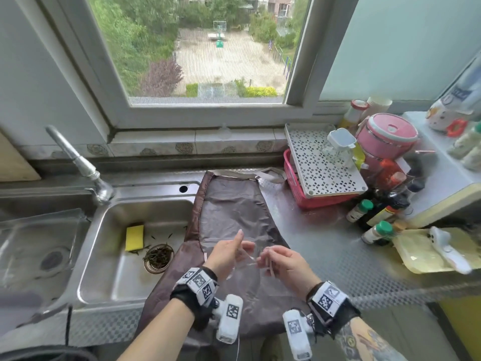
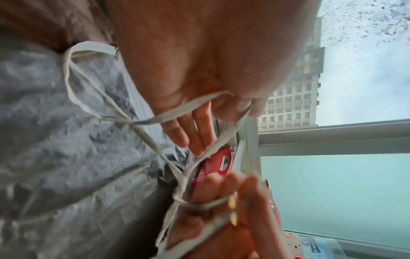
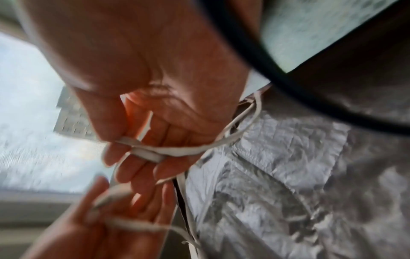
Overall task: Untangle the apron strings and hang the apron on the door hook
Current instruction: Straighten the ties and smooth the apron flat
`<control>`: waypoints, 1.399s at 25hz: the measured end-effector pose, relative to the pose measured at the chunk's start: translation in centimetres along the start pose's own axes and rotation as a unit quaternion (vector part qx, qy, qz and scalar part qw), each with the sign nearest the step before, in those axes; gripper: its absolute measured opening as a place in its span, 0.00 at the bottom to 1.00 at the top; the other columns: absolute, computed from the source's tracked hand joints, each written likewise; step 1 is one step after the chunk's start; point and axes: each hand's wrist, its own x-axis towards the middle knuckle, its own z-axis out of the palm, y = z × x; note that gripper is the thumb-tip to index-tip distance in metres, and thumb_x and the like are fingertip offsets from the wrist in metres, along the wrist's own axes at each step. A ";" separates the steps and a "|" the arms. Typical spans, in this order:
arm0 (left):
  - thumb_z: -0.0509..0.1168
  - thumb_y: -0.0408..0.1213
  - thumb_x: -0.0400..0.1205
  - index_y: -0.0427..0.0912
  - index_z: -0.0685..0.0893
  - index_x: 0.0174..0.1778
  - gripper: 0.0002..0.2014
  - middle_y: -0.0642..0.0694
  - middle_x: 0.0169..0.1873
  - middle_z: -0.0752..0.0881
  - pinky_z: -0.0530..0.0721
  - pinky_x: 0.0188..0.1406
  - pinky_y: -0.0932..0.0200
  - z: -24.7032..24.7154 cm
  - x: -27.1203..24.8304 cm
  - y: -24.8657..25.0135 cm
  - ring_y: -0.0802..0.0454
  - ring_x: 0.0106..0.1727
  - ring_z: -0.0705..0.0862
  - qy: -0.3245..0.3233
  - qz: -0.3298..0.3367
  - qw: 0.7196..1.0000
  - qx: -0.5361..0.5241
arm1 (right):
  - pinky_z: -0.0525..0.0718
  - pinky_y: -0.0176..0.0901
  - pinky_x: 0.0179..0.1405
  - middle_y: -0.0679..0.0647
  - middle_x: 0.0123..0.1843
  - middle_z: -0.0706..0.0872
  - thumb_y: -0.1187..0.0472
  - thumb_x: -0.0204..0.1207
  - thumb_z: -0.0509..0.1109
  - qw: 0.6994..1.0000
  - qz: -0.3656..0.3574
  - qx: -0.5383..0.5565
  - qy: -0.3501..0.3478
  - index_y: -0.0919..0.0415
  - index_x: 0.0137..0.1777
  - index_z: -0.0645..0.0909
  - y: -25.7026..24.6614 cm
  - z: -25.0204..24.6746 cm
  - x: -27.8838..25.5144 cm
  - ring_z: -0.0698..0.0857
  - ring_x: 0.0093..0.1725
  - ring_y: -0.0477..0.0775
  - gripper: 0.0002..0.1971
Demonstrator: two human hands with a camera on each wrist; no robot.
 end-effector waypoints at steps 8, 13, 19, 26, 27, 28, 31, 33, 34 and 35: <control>0.58 0.35 0.85 0.42 0.76 0.27 0.19 0.45 0.22 0.73 0.77 0.30 0.59 0.3 0.3 -1.0 0.56 0.21 0.75 0.024 0.048 0.998 -0.014 | 0.67 0.32 0.15 0.53 0.25 0.83 0.62 0.77 0.68 0.984 -0.009 -0.159 0.079 0.68 0.42 0.85 2.0 3.1 1.1 0.75 0.18 0.45 0.09; 0.60 0.22 0.81 0.43 0.85 0.41 0.13 0.53 0.19 0.84 0.78 0.25 0.71 0.0 -0.2 -2.2 0.64 0.20 0.79 -0.088 0.066 0.983 0.145 | 0.66 0.33 0.12 0.51 0.21 0.83 0.74 0.75 0.58 0.981 0.012 -0.183 0.061 0.61 0.51 0.79 2.6 2.0 1.8 0.74 0.14 0.45 0.12; 0.67 0.30 0.71 0.44 0.71 0.49 0.15 0.48 0.18 0.82 0.75 0.15 0.64 0.5 0.3 -1.2 0.58 0.14 0.77 -0.087 0.028 0.981 0.169 | 0.80 0.36 0.32 0.53 0.29 0.88 0.63 0.67 0.62 0.960 -0.023 -0.280 -0.003 0.54 0.49 0.77 2.6 1.0 2.8 0.86 0.32 0.49 0.11; 0.66 0.32 0.80 0.38 0.72 0.37 0.10 0.44 0.18 0.83 0.75 0.14 0.68 0.8 -0.2 -1.1 0.57 0.15 0.79 -0.071 -0.002 0.990 0.121 | 0.74 0.37 0.22 0.51 0.22 0.85 0.59 0.75 0.67 0.959 -0.039 -0.278 0.031 0.57 0.40 0.73 2.2 0.2 2.6 0.79 0.21 0.50 0.06; 0.66 0.31 0.80 0.39 0.71 0.37 0.10 0.43 0.18 0.83 0.75 0.13 0.68 0.9 -0.6 -0.9 0.58 0.15 0.79 -0.067 0.006 0.988 0.140 | 0.72 0.37 0.19 0.52 0.21 0.84 0.61 0.77 0.66 0.964 -0.038 -0.260 0.038 0.58 0.39 0.72 2.1 0.4 2.5 0.77 0.19 0.50 0.07; 0.67 0.30 0.79 0.39 0.71 0.36 0.11 0.43 0.19 0.83 0.76 0.14 0.67 1.1 -0.8 -0.8 0.57 0.15 0.80 -0.059 0.013 0.988 0.140 | 0.70 0.38 0.18 0.53 0.20 0.83 0.63 0.78 0.65 0.970 -0.030 -0.236 0.050 0.59 0.39 0.72 2.2 0.5 2.5 0.75 0.17 0.50 0.07; 0.72 0.33 0.72 0.44 0.74 0.31 0.12 0.47 0.27 0.81 0.82 0.30 0.59 1.3 -0.7 -0.1 0.54 0.25 0.83 -0.041 0.101 0.940 0.323 | 0.67 0.37 0.15 0.55 0.19 0.79 0.70 0.78 0.62 0.980 0.010 -0.176 0.089 0.62 0.37 0.71 2.5 0.8 2.7 0.72 0.15 0.48 0.08; 0.69 0.34 0.70 0.38 0.80 0.33 0.05 0.44 0.35 0.81 0.76 0.40 0.61 1.4 -1.2 0.4 0.47 0.37 0.83 -0.050 0.179 0.868 0.460 | 0.67 0.36 0.13 0.55 0.20 0.78 0.71 0.76 0.63 0.979 0.026 -0.171 0.111 0.62 0.35 0.72 2.4 0.9 2.6 0.71 0.15 0.48 0.09; 0.65 0.34 0.70 0.34 0.81 0.35 0.06 0.38 0.38 0.83 0.74 0.42 0.60 1.6 -1.3 0.4 0.42 0.40 0.83 -0.064 0.218 0.846 0.483 | 0.67 0.36 0.14 0.54 0.19 0.77 0.70 0.75 0.64 0.975 0.029 -0.188 0.117 0.62 0.34 0.73 2.3 0.9 2.6 0.71 0.15 0.48 0.09; 0.62 0.35 0.70 0.33 0.81 0.36 0.08 0.34 0.40 0.85 0.75 0.43 0.57 1.9 -1.3 0.1 0.38 0.42 0.83 -0.080 0.238 0.826 0.506 | 0.67 0.36 0.14 0.52 0.18 0.77 0.69 0.75 0.65 0.970 0.033 -0.211 0.119 0.61 0.33 0.74 2.1 0.8 2.6 0.71 0.15 0.48 0.09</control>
